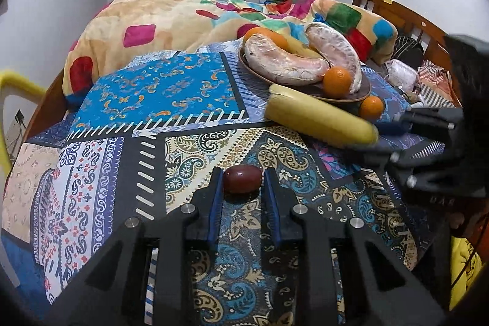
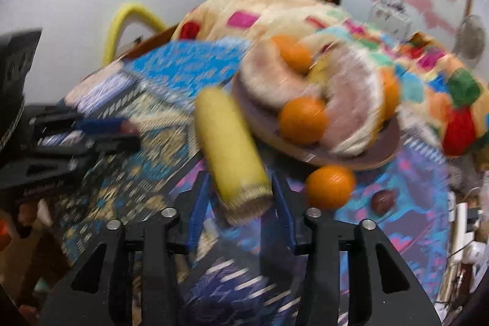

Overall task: Organize fruits
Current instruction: 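Grasp the yellow cylindrical gourd with the right gripper and lift it upright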

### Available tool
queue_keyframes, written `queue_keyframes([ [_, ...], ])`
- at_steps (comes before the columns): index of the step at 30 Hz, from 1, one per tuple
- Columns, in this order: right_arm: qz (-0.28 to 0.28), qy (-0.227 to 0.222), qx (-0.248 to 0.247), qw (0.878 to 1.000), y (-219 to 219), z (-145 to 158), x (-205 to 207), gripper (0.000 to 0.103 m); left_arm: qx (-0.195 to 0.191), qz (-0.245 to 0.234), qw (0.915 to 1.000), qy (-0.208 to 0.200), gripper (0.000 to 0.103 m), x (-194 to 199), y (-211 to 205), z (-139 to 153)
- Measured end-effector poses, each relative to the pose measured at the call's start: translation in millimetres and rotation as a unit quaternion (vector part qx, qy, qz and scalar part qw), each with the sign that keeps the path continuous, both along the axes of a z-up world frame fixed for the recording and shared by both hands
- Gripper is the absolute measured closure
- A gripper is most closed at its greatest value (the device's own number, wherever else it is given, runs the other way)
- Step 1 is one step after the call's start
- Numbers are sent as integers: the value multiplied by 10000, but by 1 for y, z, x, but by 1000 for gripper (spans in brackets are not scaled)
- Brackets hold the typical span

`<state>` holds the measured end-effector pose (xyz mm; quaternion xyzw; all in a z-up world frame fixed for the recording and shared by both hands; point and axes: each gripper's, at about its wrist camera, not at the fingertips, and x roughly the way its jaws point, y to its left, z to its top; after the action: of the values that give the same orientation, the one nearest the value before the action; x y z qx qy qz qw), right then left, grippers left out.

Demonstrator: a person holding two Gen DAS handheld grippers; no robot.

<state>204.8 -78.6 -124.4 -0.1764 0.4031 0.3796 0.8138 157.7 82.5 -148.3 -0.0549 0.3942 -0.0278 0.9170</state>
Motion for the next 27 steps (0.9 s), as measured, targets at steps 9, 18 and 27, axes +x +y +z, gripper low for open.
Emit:
queue_keyframes([
  [9, 115, 17, 33, 9999, 1, 7, -20, 53, 147, -63, 9998, -153, 77, -13, 2, 5],
  [18, 64, -77, 33, 9999, 32, 8, -2, 46, 19, 68, 9998, -158, 77, -13, 18, 4],
  [27, -209, 41, 230, 9995, 34, 6, 6, 68, 32, 154, 9997, -167, 77, -13, 21, 4],
])
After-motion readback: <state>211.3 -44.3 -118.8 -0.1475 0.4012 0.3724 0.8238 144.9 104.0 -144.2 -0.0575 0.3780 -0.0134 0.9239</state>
